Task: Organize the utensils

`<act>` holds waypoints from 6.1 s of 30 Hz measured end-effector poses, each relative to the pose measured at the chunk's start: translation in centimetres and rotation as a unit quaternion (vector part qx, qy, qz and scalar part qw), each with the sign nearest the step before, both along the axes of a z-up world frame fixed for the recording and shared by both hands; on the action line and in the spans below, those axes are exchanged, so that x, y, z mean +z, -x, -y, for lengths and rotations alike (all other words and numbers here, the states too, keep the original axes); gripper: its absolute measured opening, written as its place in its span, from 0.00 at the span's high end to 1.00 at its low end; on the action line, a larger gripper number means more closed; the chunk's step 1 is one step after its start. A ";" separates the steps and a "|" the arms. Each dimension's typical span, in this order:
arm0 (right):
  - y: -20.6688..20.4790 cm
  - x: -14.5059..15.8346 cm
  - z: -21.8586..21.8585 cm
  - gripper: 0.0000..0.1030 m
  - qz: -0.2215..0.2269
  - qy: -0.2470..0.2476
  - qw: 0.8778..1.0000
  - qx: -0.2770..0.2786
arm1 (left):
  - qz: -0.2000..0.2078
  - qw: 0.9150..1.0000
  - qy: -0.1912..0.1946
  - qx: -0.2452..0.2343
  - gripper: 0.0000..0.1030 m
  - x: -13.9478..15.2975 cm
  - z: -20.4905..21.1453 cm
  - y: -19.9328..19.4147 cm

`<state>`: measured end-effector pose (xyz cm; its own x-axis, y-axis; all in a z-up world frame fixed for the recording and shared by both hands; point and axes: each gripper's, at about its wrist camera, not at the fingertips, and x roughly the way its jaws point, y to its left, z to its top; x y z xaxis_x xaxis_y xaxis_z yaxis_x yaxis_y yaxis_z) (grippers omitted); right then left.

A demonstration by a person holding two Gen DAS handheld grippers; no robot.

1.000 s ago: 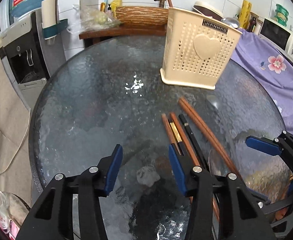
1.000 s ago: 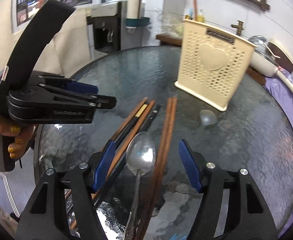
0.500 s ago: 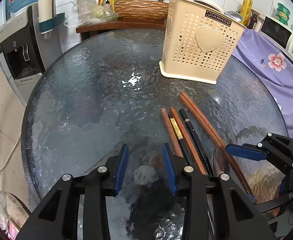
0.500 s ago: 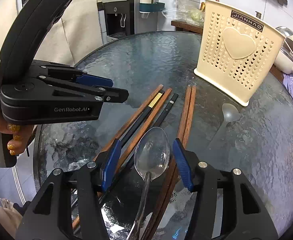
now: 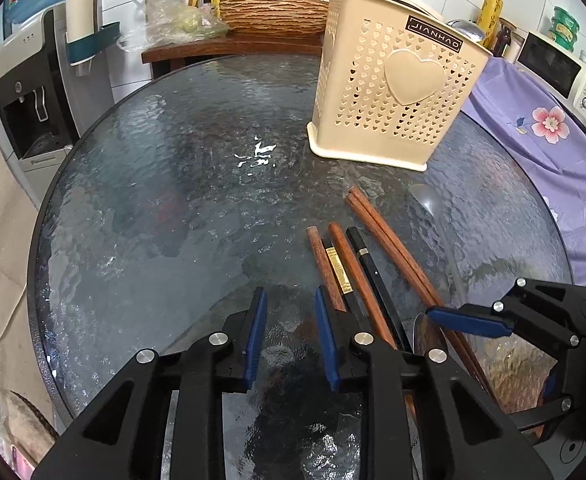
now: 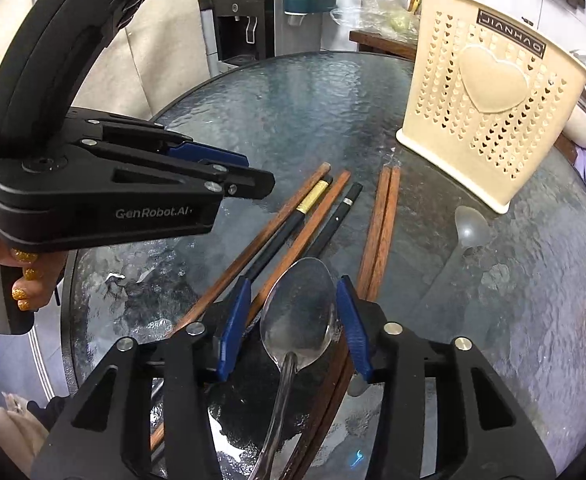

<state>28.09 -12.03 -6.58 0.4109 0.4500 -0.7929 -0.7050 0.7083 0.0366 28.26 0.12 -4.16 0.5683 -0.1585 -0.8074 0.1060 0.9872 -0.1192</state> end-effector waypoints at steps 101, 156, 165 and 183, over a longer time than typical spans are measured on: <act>-0.3 0.3 1.7 0.63 -0.022 -0.029 0.998 -0.046 | -0.040 0.998 0.021 0.047 0.77 -0.7 -1.1 -9.3; 2.4 9.3 4.0 0.64 0.059 -0.082 0.993 -0.067 | 0.137 0.991 0.002 0.002 0.93 12.6 0.0 0.7; 2.7 10.9 4.2 0.64 0.073 -0.081 0.992 -0.066 | 0.162 0.987 -0.001 -0.004 0.93 14.5 0.4 1.6; 3.3 13.5 4.2 0.64 0.112 -0.072 0.988 -0.078 | 0.186 0.982 0.006 -0.020 0.94 17.0 1.4 2.1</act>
